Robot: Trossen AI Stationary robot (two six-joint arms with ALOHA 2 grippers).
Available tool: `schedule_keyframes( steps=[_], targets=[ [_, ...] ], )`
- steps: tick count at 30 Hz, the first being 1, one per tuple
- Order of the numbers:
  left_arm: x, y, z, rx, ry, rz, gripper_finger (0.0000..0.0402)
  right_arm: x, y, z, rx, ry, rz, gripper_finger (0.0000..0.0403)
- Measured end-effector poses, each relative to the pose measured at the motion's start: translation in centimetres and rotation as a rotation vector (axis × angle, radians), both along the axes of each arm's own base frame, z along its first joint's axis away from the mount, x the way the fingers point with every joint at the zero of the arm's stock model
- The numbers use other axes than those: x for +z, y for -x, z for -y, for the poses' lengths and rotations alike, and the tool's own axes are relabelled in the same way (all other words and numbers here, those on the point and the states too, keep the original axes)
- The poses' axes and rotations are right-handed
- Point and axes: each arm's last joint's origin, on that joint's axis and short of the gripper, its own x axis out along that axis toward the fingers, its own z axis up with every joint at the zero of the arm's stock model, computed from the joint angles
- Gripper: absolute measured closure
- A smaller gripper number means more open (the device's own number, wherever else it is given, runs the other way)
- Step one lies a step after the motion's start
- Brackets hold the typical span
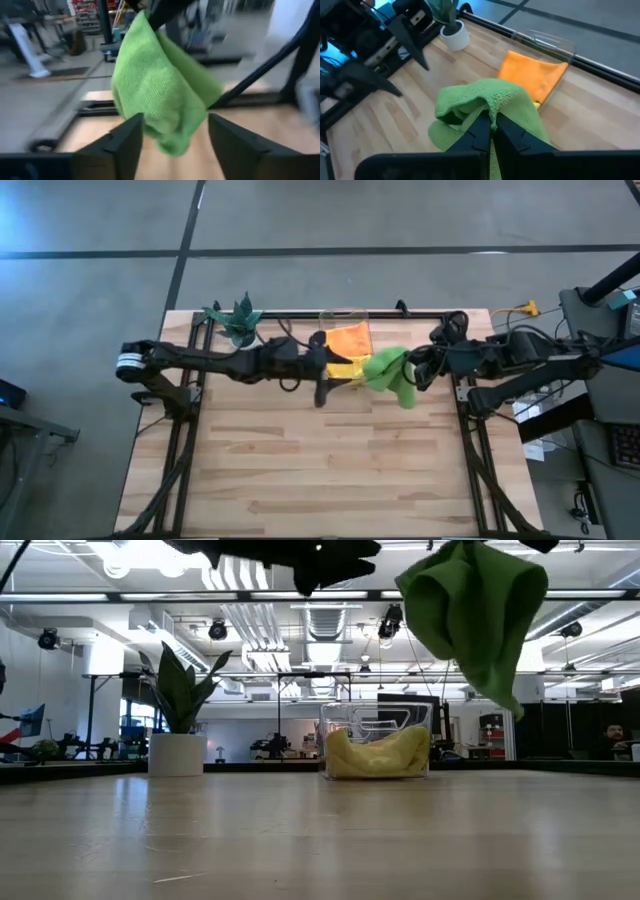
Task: Fold microfiber towels
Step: Fold the green towel
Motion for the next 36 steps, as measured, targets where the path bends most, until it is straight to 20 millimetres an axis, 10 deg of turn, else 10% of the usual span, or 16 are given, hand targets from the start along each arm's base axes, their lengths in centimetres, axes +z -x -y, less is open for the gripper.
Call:
schedule_keyframes(
  steps=[6,12,36],
  targets=[
    [3.1,-1.1,1.9,0.196,-0.335,-0.070,0.0138,1.8,-0.4,0.0,-0.019,-0.019,0.078,0.0394],
    [5.7,-1.7,2.9,0.283,-0.218,0.066,0.0132,2.6,-0.6,0.5,-0.118,-0.004,0.155,0.0394],
    [4.7,-5.9,3.9,0.856,-0.415,-0.147,0.0132,3.9,-5.4,0.3,-0.176,0.095,0.223,0.0394]
  ],
)
